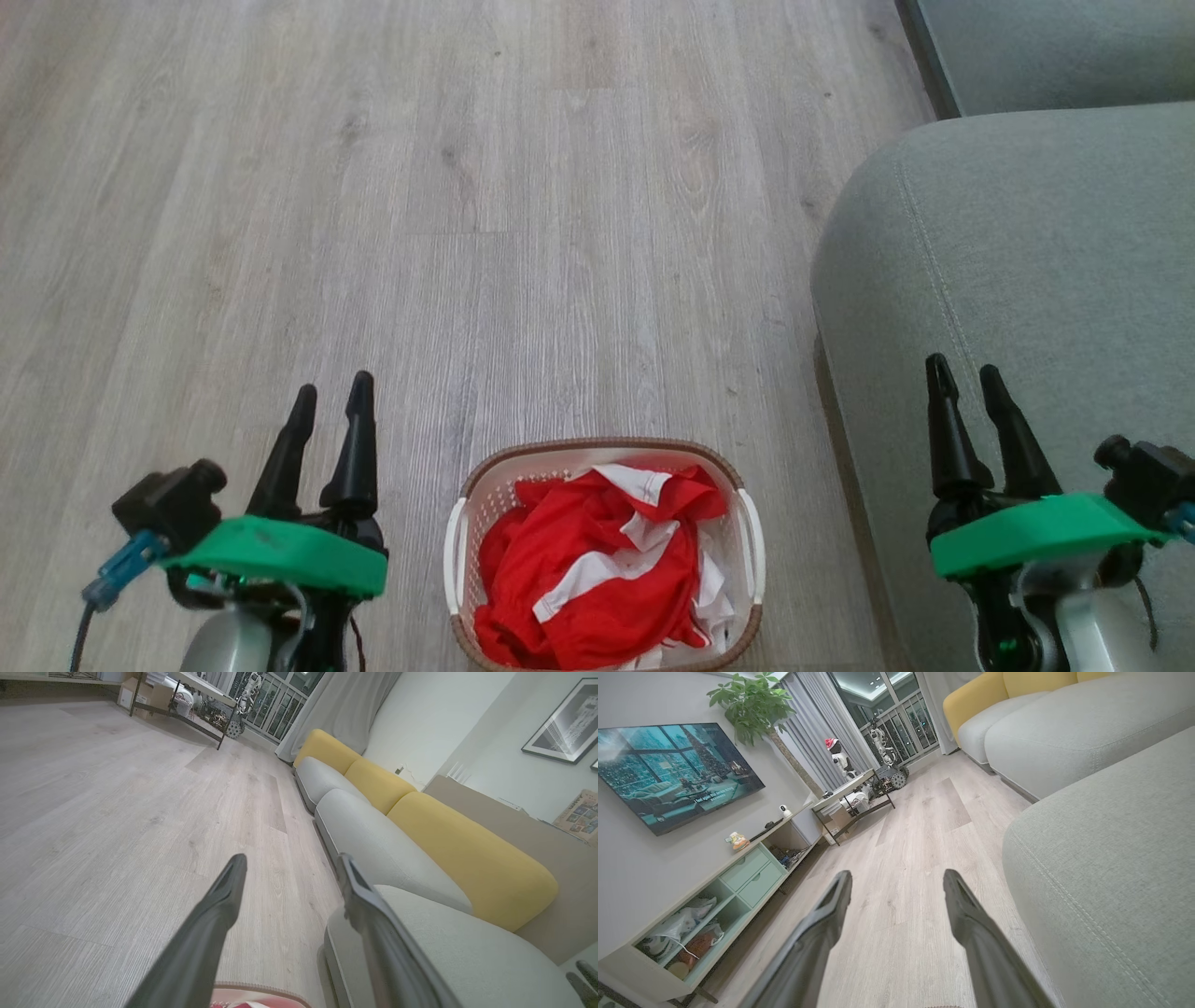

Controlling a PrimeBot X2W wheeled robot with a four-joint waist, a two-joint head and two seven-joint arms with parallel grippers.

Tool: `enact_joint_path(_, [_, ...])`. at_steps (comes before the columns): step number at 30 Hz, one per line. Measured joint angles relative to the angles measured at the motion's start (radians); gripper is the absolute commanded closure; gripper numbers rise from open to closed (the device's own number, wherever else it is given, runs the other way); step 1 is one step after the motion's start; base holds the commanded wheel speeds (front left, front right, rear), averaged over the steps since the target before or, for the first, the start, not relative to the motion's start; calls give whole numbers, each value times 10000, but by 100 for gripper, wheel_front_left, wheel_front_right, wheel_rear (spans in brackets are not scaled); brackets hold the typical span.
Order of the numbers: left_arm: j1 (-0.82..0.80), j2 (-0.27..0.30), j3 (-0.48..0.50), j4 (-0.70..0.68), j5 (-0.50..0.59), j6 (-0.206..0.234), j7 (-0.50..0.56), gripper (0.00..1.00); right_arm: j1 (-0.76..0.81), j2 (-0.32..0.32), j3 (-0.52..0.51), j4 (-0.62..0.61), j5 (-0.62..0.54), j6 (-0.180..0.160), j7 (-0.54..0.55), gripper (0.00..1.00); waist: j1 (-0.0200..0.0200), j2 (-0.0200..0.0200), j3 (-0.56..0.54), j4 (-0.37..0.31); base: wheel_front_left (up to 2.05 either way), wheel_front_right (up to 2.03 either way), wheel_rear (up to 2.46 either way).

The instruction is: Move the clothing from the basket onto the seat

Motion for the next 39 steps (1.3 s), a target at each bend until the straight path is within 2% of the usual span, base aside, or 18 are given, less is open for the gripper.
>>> enact_joint_path(36, [-83,173,-769,-650,4033,0,-1045,0,1,4,345,-591,-4134,0,-1058,0,0,0,25,56,0,0,0])
enact_joint_path(39, [-190,174,-853,-683,4128,0,-1072,0,1,6,357,-608,-4243,0,-1076,0,0,0,33,58,0,0,0])
